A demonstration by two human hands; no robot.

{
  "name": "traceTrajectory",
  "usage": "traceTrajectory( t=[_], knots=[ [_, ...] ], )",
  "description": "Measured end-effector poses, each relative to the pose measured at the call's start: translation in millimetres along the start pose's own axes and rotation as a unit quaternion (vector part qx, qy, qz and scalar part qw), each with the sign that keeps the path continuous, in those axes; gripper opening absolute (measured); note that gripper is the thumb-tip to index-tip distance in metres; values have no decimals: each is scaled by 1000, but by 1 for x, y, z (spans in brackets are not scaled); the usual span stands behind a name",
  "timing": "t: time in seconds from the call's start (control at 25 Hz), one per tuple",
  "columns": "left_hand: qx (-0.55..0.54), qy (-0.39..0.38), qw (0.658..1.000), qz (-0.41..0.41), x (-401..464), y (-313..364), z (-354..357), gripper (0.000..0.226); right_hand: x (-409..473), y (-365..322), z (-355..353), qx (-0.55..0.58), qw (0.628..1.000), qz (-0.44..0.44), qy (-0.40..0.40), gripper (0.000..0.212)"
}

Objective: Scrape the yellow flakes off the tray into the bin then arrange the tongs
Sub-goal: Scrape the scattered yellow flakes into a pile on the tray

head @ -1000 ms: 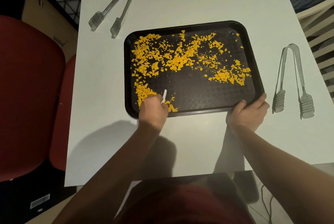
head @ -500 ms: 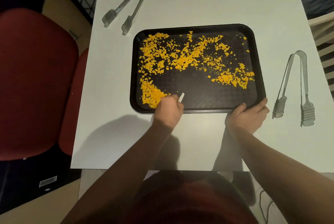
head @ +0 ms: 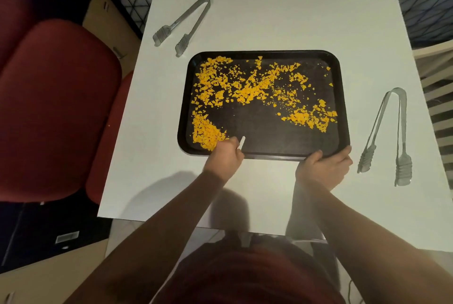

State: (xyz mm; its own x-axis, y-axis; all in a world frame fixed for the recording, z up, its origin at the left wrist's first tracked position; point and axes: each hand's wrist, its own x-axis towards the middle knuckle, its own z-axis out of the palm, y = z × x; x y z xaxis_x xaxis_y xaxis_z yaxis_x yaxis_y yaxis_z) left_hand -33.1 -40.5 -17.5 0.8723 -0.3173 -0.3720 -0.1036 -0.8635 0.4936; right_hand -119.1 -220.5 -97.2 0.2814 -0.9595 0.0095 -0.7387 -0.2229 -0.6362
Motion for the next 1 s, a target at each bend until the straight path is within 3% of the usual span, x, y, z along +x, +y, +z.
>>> traceTrajectory(
  t=[0.24,0.36,0.44,0.72,0.92,1.0],
  knots=[
    [-8,77,997,-30,-7,-22,-26,13,1,-4,-10,32,999,13,-21,68],
    [-56,18,998,-7,-8,-4,-22,13,2,-5,-15,36,999,16,-37,68],
    [-27,-9,1000,-5,-9,-3,-18,13,6,-8,-18,35,997,26,-56,69],
    [66,43,995,-67,-6,-30,-42,13,16,-13,-23,-12,993,54,-108,69],
    [-30,-6,1000,0,-12,2,-18,12,17,-12,-23,-44,990,44,-130,67],
    [-28,-10,999,-13,-12,4,-14,12,18,-11,-22,-50,988,40,-138,67]
  ],
)
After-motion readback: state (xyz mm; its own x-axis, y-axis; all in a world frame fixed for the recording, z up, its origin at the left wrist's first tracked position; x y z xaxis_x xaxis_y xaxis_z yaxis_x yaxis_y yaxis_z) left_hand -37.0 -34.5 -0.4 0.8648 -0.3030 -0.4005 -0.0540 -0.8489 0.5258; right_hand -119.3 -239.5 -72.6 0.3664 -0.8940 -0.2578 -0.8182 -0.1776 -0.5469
